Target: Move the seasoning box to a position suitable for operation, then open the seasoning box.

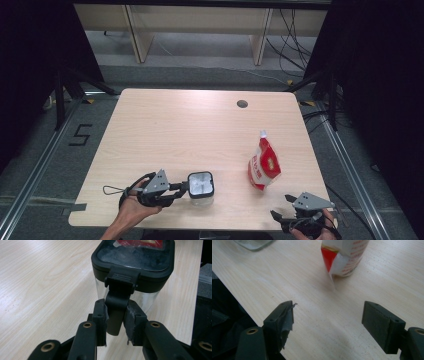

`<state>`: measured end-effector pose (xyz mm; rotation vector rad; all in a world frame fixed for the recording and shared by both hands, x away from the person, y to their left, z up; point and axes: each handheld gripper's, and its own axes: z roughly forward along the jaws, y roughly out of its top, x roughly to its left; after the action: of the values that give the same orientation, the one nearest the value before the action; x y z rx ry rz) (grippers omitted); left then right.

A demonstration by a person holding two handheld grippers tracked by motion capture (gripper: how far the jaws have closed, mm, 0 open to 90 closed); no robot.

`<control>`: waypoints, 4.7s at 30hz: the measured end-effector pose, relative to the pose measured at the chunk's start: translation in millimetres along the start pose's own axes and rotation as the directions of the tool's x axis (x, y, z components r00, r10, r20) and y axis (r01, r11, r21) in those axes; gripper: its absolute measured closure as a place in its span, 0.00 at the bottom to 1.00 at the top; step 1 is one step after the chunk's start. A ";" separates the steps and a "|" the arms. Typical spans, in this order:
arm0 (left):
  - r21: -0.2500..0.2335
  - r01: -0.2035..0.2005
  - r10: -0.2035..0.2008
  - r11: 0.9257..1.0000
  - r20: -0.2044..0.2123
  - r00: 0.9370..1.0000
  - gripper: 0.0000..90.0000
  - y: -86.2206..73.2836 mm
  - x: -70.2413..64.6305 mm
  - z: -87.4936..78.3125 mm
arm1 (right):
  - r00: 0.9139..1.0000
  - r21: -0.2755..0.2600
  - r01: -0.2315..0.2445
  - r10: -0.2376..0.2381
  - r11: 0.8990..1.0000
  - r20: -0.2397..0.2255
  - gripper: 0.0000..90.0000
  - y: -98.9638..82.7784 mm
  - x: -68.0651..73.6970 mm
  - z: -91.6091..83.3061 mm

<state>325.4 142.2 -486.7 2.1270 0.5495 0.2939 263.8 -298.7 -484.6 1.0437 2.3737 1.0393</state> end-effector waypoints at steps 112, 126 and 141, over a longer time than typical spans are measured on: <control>-0.116 0.053 -0.054 0.992 -0.004 0.999 0.99 54.3 6.4 17.9 | 0.965 -0.160 0.208 -0.230 0.965 -0.129 0.63 36.8 54.0 27.7; -0.132 0.066 -0.067 0.989 0.000 0.998 0.99 51.0 7.1 17.6 | 0.954 -0.193 0.251 -0.276 0.948 -0.114 0.80 55.9 63.2 44.8; -0.151 0.086 -0.086 0.985 0.004 0.996 0.99 47.9 7.8 17.5 | 0.953 -0.217 0.277 -0.296 0.936 -0.060 0.96 76.3 64.6 65.5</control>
<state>352.5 109.3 -457.4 1.9512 0.6002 0.2813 294.6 -183.7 -473.4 0.5655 2.3361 1.2114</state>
